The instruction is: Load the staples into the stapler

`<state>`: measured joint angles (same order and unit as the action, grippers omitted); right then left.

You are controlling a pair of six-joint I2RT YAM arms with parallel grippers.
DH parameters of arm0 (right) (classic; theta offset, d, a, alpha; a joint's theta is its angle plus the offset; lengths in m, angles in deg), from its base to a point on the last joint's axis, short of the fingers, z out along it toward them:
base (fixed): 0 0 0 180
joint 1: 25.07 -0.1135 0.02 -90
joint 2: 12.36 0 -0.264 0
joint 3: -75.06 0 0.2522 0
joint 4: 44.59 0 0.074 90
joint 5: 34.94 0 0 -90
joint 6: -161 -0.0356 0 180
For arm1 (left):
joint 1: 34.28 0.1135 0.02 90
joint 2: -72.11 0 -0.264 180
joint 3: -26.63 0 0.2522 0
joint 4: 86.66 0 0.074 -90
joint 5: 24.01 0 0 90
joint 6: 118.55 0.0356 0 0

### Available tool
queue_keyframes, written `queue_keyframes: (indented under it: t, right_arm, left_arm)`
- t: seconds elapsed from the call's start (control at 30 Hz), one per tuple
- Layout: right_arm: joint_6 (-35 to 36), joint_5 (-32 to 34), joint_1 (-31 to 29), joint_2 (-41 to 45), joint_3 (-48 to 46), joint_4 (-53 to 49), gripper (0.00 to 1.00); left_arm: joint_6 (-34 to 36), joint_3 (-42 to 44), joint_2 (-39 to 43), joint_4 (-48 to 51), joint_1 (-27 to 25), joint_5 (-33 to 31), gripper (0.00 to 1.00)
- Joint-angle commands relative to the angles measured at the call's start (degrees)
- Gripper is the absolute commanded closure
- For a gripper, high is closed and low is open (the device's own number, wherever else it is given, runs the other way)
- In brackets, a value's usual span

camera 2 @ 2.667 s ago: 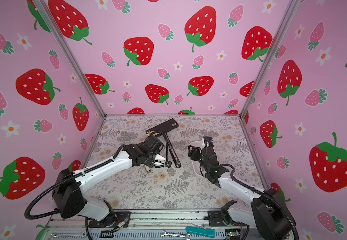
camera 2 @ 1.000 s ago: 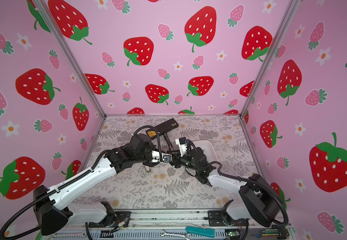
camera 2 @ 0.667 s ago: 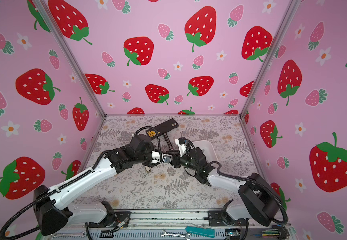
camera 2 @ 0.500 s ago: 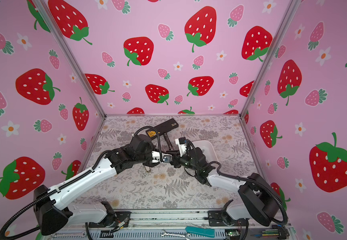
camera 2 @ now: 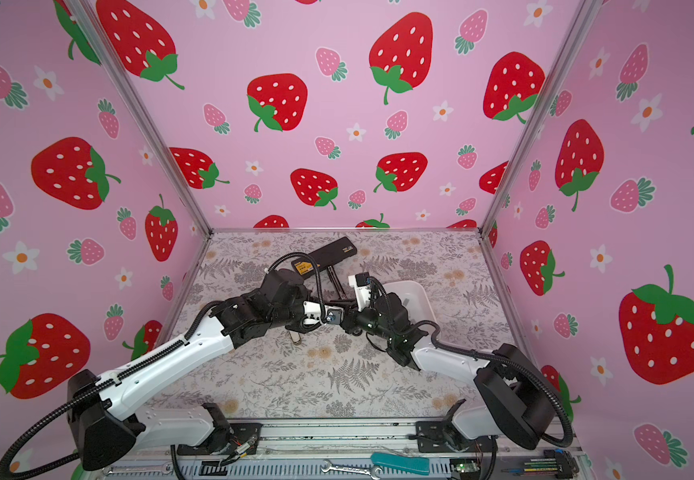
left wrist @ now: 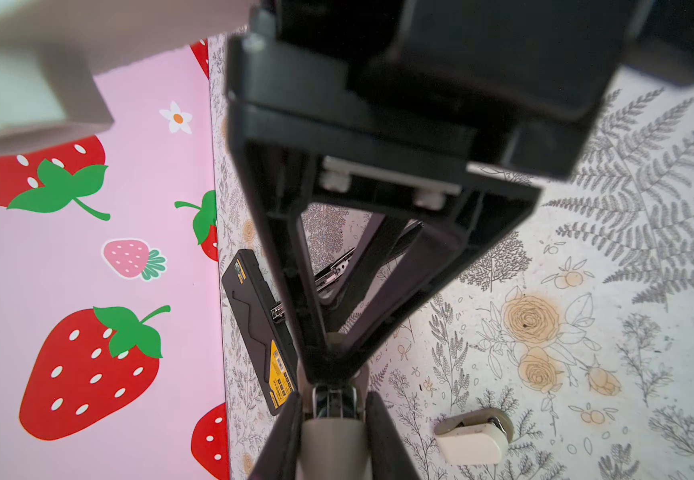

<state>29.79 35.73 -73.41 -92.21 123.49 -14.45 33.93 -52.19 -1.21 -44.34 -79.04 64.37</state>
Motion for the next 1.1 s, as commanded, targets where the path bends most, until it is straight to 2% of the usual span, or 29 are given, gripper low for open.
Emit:
queue_keyframes:
  t: [0.0, 0.5, 0.67, 0.9, 1.07]
  right_arm:
    - [-0.76, 4.72, 0.62, -2.24, 0.14, -5.16, 0.78]
    - [-1.11, 7.42, 0.74, -3.10, 0.13, -6.85, 0.92]
    - [-1.53, 7.29, 0.74, -3.64, 0.31, -6.85, 0.93]
    - [-1.02, 8.22, 0.78, -3.32, 0.40, -7.60, 0.80]
    - [-0.80, 8.08, 0.71, -3.25, 0.70, -8.04, 0.74]
  left_arm:
    - [-0.67, -1.36, 2.24, -1.63, -1.30, 4.09, 1.00]
    - [-0.25, -1.21, 3.91, -0.65, -1.28, 7.34, 1.00]
    - [-0.50, -2.08, 3.23, 0.59, -1.21, 7.21, 1.00]
    - [-0.69, -1.85, 3.62, 0.28, -1.12, 7.38, 1.00]
    - [-1.61, -2.20, 4.35, 0.20, -0.89, 9.10, 1.00]
